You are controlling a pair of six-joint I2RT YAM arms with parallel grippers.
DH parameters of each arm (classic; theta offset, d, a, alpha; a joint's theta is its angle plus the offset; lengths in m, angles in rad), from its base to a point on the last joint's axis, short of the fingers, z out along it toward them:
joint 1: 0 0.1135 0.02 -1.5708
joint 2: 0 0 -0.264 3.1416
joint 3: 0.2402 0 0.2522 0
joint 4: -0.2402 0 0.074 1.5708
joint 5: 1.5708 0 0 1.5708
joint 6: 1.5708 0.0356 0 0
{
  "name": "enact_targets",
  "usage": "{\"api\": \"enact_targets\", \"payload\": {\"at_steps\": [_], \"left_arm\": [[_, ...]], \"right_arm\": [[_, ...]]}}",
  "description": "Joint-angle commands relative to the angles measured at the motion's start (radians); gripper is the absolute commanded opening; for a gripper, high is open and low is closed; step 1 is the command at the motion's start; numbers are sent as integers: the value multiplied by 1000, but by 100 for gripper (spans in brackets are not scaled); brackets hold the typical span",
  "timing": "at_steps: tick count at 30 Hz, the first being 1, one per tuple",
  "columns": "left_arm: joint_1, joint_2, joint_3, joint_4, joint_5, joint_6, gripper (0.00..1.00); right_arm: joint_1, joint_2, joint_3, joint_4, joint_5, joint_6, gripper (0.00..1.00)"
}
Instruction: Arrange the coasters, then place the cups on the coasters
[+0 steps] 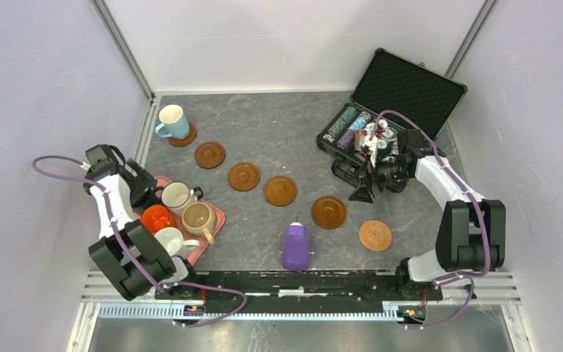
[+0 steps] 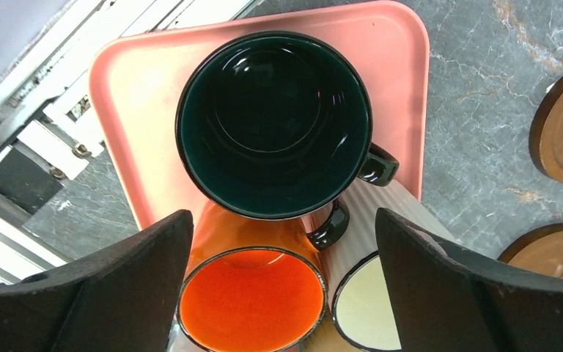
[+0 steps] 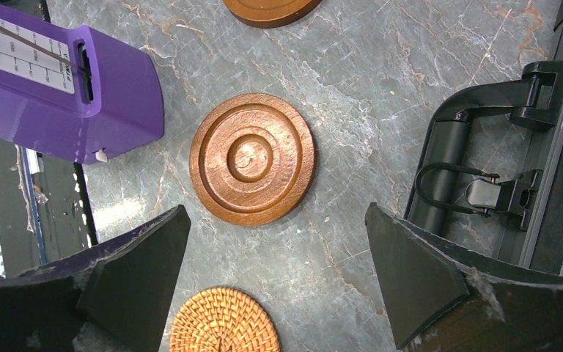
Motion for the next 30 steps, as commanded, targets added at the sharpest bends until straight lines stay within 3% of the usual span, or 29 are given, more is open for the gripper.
{"api": "enact_targets", "payload": {"at_steps": [1,17,30], "left_arm": [[5,7,-1,23,-7,-140,100],[5,48,-2,63,-42,-268,100],[6,133,17,87,-81,-276,100]], "right_arm": [[-4,4,40,-9,-22,-20,98],[-4,14,38,-23,-29,-43,98],[-4,29,46,-35,-26,-60,98]]}}
